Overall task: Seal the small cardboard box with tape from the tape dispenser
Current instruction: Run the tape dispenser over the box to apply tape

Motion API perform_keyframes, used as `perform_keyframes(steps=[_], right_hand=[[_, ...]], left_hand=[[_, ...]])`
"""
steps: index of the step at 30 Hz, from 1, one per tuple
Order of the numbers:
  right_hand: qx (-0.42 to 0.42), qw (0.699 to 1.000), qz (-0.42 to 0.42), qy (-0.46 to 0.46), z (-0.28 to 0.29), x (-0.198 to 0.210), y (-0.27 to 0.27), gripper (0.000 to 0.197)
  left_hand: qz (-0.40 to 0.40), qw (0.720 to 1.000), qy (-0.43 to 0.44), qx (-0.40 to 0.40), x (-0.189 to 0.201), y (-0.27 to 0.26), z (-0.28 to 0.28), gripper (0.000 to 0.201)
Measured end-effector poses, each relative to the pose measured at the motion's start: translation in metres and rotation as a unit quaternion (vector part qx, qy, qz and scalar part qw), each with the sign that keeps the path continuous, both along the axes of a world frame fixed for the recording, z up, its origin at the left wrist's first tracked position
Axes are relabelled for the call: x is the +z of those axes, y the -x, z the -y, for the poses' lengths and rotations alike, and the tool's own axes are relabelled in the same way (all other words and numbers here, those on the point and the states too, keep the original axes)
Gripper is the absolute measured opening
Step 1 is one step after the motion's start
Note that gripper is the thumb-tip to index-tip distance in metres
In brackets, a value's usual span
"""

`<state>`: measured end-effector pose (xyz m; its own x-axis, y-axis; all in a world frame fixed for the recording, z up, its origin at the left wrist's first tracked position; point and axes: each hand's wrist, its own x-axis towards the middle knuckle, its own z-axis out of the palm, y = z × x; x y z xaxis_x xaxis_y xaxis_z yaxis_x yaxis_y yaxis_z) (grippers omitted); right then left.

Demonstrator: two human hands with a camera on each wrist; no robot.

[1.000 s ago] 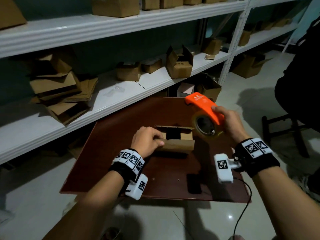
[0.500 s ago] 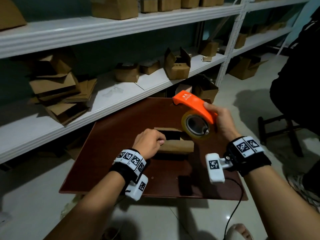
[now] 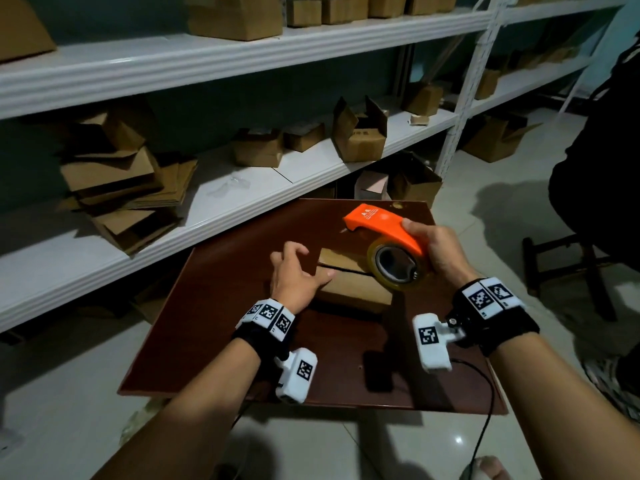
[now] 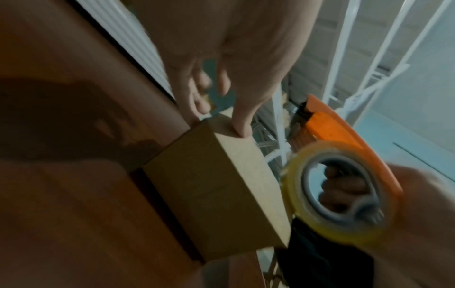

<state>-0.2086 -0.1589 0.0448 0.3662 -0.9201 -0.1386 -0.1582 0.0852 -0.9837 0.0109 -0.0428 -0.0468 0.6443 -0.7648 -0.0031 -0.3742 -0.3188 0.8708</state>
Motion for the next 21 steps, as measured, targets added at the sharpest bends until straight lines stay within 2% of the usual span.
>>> perform_keyframes(steps=[3,6,8,10,13,15,18,21], right_hand=[[0.014,1.0,-0.019,0.021,0.003,-0.004,-0.004,0.037],[0.03,0.998,-0.031,0.034,0.001,-0.003,-0.009,0.03],[0.029,0.998,-0.036,0.044,0.002,-0.004,-0.012,0.047],[0.031,0.998,-0.027,0.049,0.004,-0.004,-0.014,0.062],[0.058,0.998,-0.014,0.018,0.008,-0.004,-0.013,0.052],[0.084,0.996,-0.003,0.005,0.012,-0.006,-0.009,0.045],[0.14,0.989,-0.026,0.041,0.014,-0.006,-0.002,0.033],[0.182,0.981,-0.044,0.056,0.013,-0.008,0.001,0.024]], left_hand=[[-0.002,0.996,-0.019,-0.085,-0.009,-0.005,0.006,0.078],[0.01,0.984,-0.039,-0.174,-0.02,-0.006,0.014,0.071],[-0.035,0.984,-0.036,-0.17,-0.022,-0.004,0.017,0.073],[-0.036,0.987,-0.042,-0.153,-0.024,-0.003,0.02,0.079],[-0.006,0.989,-0.055,-0.141,-0.021,0.003,0.018,0.07],[-0.02,0.988,-0.054,-0.141,-0.022,0.006,0.017,0.068],[-0.028,0.988,-0.048,-0.146,-0.027,0.008,0.015,0.059],[-0.033,0.994,-0.039,-0.102,-0.032,0.013,0.009,0.055]])
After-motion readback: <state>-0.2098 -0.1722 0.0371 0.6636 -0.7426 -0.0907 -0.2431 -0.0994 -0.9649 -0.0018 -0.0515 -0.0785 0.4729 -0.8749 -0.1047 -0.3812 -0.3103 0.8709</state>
